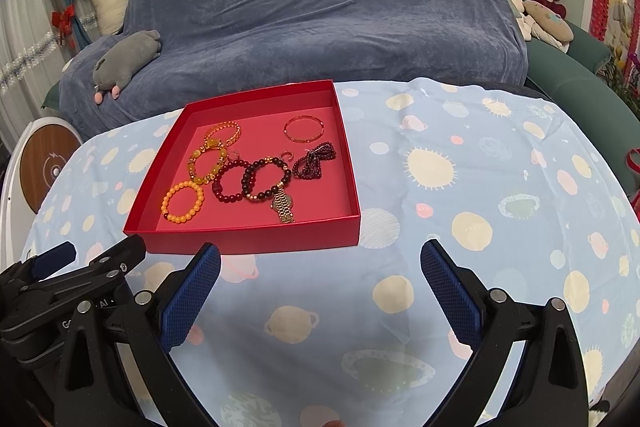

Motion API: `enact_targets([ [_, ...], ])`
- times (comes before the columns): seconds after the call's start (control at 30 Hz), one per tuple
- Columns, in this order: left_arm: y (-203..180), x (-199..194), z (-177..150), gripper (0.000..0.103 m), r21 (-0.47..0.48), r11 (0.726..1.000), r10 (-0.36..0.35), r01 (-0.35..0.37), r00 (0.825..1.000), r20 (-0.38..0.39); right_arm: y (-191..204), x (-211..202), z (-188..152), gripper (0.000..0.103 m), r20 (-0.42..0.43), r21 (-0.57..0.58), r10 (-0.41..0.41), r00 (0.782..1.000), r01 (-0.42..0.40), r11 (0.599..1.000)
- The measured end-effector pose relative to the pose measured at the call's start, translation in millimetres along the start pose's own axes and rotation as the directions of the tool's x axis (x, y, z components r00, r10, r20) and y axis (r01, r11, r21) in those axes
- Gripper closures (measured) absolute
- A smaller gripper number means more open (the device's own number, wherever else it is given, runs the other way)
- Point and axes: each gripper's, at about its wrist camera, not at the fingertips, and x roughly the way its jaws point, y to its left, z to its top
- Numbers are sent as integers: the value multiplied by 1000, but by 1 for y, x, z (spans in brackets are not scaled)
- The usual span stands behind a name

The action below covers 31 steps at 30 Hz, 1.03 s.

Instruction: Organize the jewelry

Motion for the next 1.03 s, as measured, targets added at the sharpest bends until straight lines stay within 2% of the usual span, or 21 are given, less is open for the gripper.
enact_targets([
  [0.73, -4, 0, -1, 7, 21, 1000, -7, 7, 1000, 14, 0, -3, 3, 7, 0, 8, -1, 1000, 1, 1000],
  [0.87, -3, 7, 0, 7, 7, 1000, -22, 22, 999, -33, -2, -4, 3, 7, 0, 9, -2, 1000, 2, 1000],
  [1.03, -3, 6, -3, 7, -6, 1000, -12, 12, 1000, -24, -2, -2, 2, 7, 4, 3, -1, 1000, 1, 1000],
])
